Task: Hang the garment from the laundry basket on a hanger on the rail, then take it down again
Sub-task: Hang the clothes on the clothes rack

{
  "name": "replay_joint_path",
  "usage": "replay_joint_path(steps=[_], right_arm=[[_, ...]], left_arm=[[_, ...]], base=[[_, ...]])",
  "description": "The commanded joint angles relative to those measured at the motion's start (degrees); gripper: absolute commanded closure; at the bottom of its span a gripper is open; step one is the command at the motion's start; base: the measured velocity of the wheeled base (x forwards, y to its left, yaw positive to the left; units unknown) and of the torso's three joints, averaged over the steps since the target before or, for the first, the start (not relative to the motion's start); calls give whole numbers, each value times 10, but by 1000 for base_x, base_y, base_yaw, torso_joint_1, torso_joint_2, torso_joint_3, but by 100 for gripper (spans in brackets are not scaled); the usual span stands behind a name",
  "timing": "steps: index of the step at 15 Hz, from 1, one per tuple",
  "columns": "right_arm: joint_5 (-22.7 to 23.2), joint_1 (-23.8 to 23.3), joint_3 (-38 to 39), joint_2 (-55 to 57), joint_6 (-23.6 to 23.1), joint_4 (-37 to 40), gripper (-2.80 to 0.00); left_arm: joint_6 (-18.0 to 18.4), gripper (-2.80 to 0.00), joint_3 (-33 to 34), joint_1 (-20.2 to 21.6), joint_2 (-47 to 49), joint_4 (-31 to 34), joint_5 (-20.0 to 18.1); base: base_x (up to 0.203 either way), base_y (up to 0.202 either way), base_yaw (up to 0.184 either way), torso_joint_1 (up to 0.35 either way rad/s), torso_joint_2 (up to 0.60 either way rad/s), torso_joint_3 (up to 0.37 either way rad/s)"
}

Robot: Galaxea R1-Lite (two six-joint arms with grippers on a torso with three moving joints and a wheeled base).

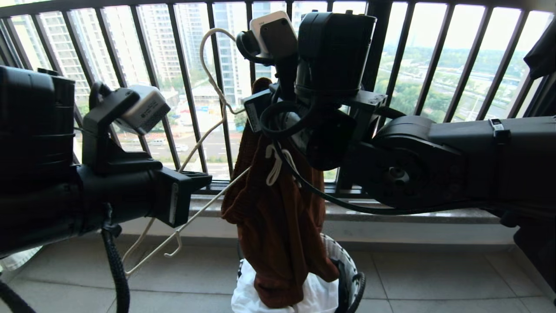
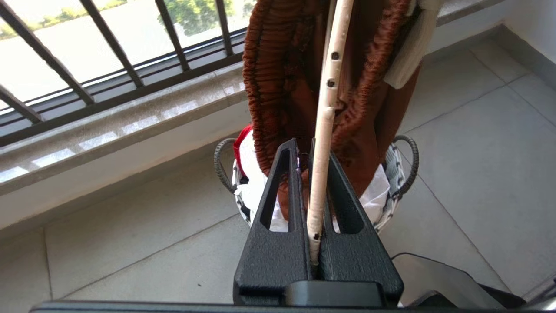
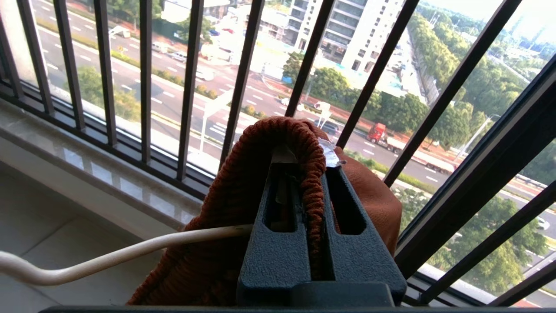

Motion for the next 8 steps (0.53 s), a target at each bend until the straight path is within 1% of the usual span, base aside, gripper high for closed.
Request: replay_joint_path(steps=[1,2,4,8], right_arm=[[-7,-3,-1,0,9,-2,0],[-8,-3,0,0,10,-2,0],[-15,-3,0,0,10,-2,0],[-16,2,0,1,10,-2,0]], left_arm=[[-7,0,-9,-3,55,-15,74],[-14,0,-10,-3,66,-42,86],[-30,0,-9,-3,81,-82,92],[-53,0,-9,-4,96,-119,96]], base=[[0,0,0,0,0,0],[0,0,0,0,0,0],[0,0,0,0,0,0],[0,0,0,0,0,0]])
